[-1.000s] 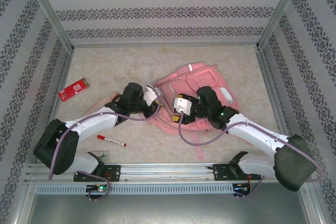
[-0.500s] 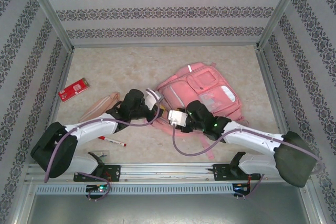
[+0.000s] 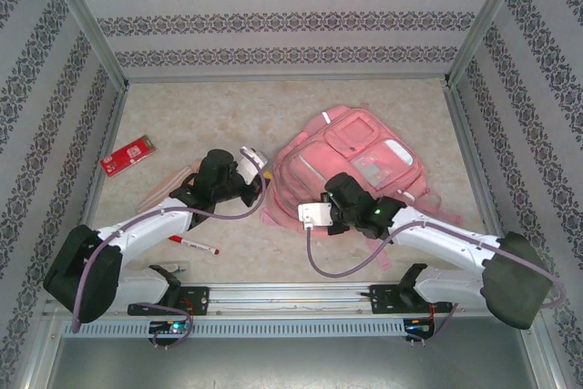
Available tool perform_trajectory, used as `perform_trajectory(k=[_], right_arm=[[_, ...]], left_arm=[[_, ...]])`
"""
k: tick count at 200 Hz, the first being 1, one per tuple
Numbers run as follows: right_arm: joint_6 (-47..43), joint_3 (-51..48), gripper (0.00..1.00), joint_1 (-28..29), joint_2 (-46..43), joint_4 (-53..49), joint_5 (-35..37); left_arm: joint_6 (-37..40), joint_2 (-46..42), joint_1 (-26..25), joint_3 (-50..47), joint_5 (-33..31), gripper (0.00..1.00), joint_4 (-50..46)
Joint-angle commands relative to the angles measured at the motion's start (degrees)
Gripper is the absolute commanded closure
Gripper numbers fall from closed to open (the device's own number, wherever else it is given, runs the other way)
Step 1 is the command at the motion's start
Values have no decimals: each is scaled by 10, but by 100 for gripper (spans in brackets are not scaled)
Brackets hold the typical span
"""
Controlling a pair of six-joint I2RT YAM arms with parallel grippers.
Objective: Pack the student bag
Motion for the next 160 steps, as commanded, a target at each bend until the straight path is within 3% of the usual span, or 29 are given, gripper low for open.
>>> perform_trajectory(k=[1,8,61,121,160], right_arm=[[-26,23,100,-25,-27,-34,-50],[-27,27,100,-31,-31,-33,-52],[9,24,100,-75,-59,0,-89],[43,15,100,-103,-82,28,-116],[55,15,100,-102,-78,36,-136]], left_arm=[[9,28,-4,31,128,59,-13],[-15,42,-5,43,136,51,-18],[-65,127,-74,119,104,47,-82],[-76,111,-120,109,41,47,-100],[-82,150,-132,141,-17,50,-117]])
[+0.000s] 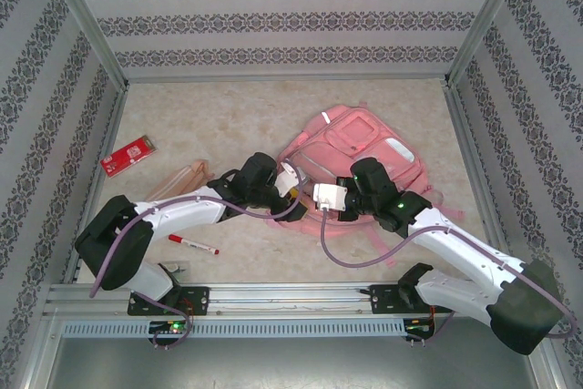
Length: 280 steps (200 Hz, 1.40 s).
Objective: Pack the student bag
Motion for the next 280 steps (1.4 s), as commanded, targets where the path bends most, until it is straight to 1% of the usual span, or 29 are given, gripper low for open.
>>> perform_trajectory(k=[1,33,40,51,55,59,60,74,88,95,99,116,123,129,143,154,167,179,211,222,228,243,261,270,280], right_arm=[[16,1,100,-6,-7,42,-28],[15,-3,100,-7,-10,41,-29],[14,-3,100,-7,-12,39,-28],[9,-4,100,-6,-14,34,-28],[7,-5,100,-7,-15,32,-29],[6,-5,100,-7,-16,30,-29],[6,-5,100,-8,-16,29,-29],[3,-9,100,-7,-18,20,-33],[3,-17,100,-7,-24,19,-34],[9,-24,87,-6,-27,25,-38],[15,-28,78,-5,-29,32,-39],[52,-53,55,12,-33,77,-43],[73,-63,43,24,-34,99,-42],[83,-69,30,38,-31,110,-38],[109,-71,11,72,-24,122,-25],[130,-66,3,87,-13,131,0],[181,-56,2,88,1,143,34],[210,-49,2,88,16,151,61],[234,-32,2,86,87,154,148],[228,-31,9,85,110,155,148],[223,-32,17,84,119,155,138],[199,-31,45,84,130,148,113],[135,-29,75,84,120,117,78],[107,-30,87,84,110,101,70],[89,-33,97,83,95,93,61]], left_arm=[[-11,19,-9,30,-44,51,-26],[-11,50,-9,39,-38,60,-17],[-10,50,-9,36,-41,65,-11],[-3,40,-7,20,-43,82,14],[3,34,-7,11,-42,90,25],[10,26,-6,2,-39,99,38],[12,24,-6,-1,-39,100,42],[39,-8,-2,-42,-38,100,86],[59,-43,1,-79,-54,100,123],[69,-59,3,-94,-59,100,133],[75,-66,5,-100,-59,100,136],[86,-84,11,-106,-38,100,124],[93,-85,11,-103,-21,100,114],[95,-83,11,-100,-12,100,108],[87,-78,11,-99,5,100,111],[79,-74,11,-101,15,100,122],[69,-69,11,-100,27,100,135],[62,-64,11,-99,37,100,144],[34,-59,11,-89,57,100,161],[27,-60,11,-89,56,100,166],[24,-63,11,-89,52,100,168],[25,-68,11,-85,24,100,147],[64,-80,15,-75,-42,100,79],[83,-88,25,-79,-82,100,57],[93,-99,47,-95,-108,100,62]])
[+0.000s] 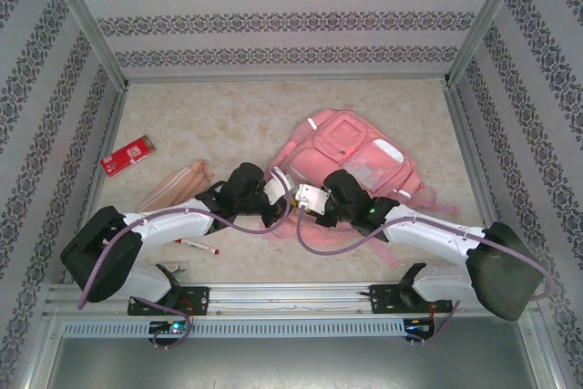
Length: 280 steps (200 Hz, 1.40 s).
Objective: Pack the student bag
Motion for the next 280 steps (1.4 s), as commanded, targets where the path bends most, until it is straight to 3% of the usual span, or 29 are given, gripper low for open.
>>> perform_trajectory(k=[1,41,67,78,86,91,101,113,128,145,179,203,218,239,254,276,280], right_arm=[[-82,4,98,-4,-27,-51,-34],[-216,-18,100,-8,-76,-94,-115],[-278,-31,100,-17,-87,-102,-60],[-300,-30,100,-36,-93,-111,-42],[-305,-29,94,-56,-102,-113,-44],[-306,-30,82,-69,-107,-110,-50],[-289,-32,51,-83,-113,-94,-62],[-244,-31,35,-88,-114,-69,-82],[-157,-12,29,-86,-114,-65,-138],[-65,17,26,-76,-117,-75,-189],[64,22,15,-35,-110,-27,-109],[27,19,12,-37,-75,-43,-104],[14,20,14,-40,-50,-45,-104],[-18,30,31,-42,-12,-55,-92],[-54,47,53,-41,13,-82,-70],[-140,63,97,-41,20,-132,-63],[-155,63,100,-40,16,-139,-66]], left_arm=[[43,-40,37,-2,-84,100,-25],[39,-66,138,-59,-41,100,59],[24,-58,159,-46,-39,100,58],[10,-52,160,-41,-70,100,55],[-32,-50,158,-41,-138,100,50],[-62,-50,158,-43,-165,100,52],[-94,-51,149,-54,-154,100,80],[-97,-57,100,-54,-161,100,94],[-96,-62,29,-38,-180,100,88],[-141,-58,-2,-38,-159,100,117],[-201,-54,-43,-37,-149,100,149],[-176,-64,-72,-23,-171,100,120],[-179,-69,-73,-33,-168,100,139],[-155,-82,-73,-46,-188,100,137],[-119,-101,-70,-54,-224,100,121],[-79,-130,-40,-71,-259,100,104],[-75,-133,-27,-74,-256,100,100]])
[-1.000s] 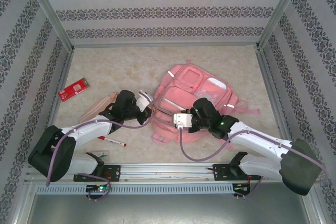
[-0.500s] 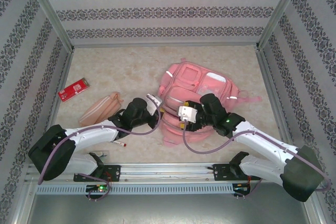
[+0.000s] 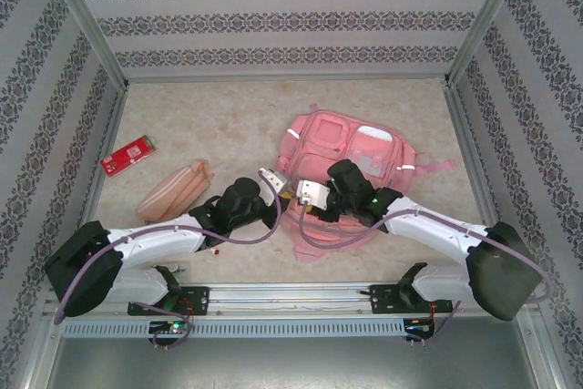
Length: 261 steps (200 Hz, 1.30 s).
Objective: Pack the student bag
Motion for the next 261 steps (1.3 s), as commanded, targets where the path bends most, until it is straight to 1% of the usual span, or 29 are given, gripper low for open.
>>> perform_trajectory(k=[1,7,17,30,38,46,60,69,77,87,94,99,107,112,126,139,153,161,183,192,211,242,261], right_arm=[[-99,14,100,-3,2,-82,14],[-127,14,100,-2,-7,-94,6],[-177,6,100,2,-27,-106,-19],[-244,-15,100,13,-60,-108,-52],[-294,-29,100,16,-79,-111,-73],[-325,-42,100,20,-95,-103,-72],[-343,-49,100,17,-111,-97,-58],[-341,-47,100,8,-120,-97,-66],[-327,-43,100,-5,-126,-93,-86],[-315,-36,100,-20,-129,-92,-109],[-314,-32,100,-24,-129,-92,-110],[-313,-29,100,-27,-127,-92,-107],[-308,-22,100,-31,-124,-90,-105],[-300,-18,100,-34,-121,-88,-104],[-278,-8,100,-42,-115,-84,-108],[-253,-7,100,-48,-108,-68,-111],[-236,-7,100,-52,-105,-57,-115],[-228,-8,100,-53,-105,-50,-118],[-216,-8,100,-59,-106,-42,-122],[-214,-9,100,-63,-107,-40,-118],[-200,-11,100,-72,-112,-29,-110],[-178,-8,100,-80,-114,-19,-111],[-168,-2,100,-79,-108,-19,-115]], left_arm=[[54,-47,38,-8,-51,100,24],[54,-49,61,-11,-41,100,17],[67,-47,103,-15,-1,100,16],[78,-35,149,-16,23,100,18],[87,-22,175,-12,49,100,22],[89,-9,198,-6,65,100,21],[103,15,222,11,110,100,14],[128,23,224,26,179,100,-1],[150,26,225,41,270,100,-22],[138,27,221,49,364,100,-26],[110,26,215,48,400,92,-16],[89,23,207,45,412,82,-7],[59,15,190,35,405,64,1],[50,8,172,27,395,57,1],[43,-22,119,1,349,45,-4],[54,-47,72,-10,301,36,-17],[57,-63,41,-10,252,26,-29],[54,-56,38,-5,241,26,-32],[59,-16,36,22,247,26,-54],[62,-3,35,33,246,27,-63],[62,23,32,42,220,32,-66],[65,45,19,40,190,34,-40],[63,63,12,43,187,35,-19]])
